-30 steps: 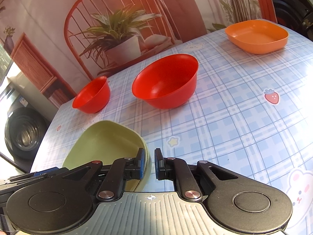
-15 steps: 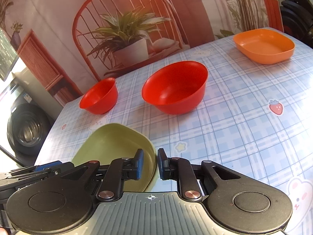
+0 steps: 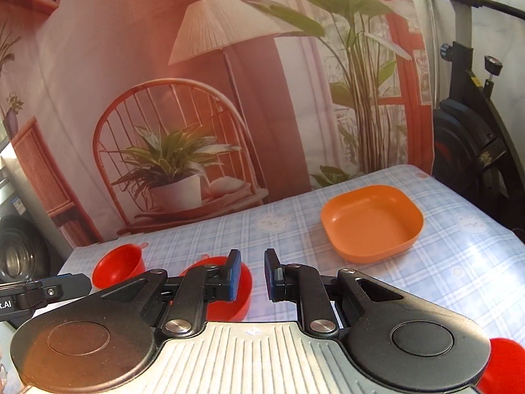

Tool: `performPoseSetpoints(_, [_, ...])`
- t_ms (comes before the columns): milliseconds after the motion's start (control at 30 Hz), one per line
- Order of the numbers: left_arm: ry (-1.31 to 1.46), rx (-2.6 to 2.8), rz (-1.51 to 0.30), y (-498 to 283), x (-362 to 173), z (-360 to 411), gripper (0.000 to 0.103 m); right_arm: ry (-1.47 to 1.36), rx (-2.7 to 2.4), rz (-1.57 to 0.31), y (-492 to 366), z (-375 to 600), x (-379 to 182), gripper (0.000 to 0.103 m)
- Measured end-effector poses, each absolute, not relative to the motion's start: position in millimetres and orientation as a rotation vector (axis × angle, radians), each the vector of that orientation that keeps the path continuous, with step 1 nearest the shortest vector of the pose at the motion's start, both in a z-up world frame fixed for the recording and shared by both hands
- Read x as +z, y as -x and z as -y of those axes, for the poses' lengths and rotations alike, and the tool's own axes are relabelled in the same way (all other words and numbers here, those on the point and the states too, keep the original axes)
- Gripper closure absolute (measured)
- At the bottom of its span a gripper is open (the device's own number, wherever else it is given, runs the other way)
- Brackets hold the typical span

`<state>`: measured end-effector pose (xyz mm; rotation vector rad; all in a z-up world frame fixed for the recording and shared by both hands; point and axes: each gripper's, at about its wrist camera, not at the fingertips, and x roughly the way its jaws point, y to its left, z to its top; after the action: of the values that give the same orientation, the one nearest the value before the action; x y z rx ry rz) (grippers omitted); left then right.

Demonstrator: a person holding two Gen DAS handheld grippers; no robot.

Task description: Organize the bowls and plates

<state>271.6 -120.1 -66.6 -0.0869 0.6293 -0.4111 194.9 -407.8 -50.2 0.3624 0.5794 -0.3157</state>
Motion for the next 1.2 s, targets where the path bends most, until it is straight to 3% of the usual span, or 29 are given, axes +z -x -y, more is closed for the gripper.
performPoseSetpoints(267, [0.089,-0.508,-0.620,-305,-68,217,0.047,-0.260,-0.399,-0.583,-216,499,-43,0.086])
performPoseSetpoints(667, [0.030,-0.491,-0.759,-403,-135,327,0.046,-0.266,-0.512,-0.791,-258,616,-129,0.086])
performPoseSetpoints(1200, [0.012,-0.443,-0.923,-443,-194,354,0.047,-0.322,-0.507,-0.917,-270,641,-179,0.088])
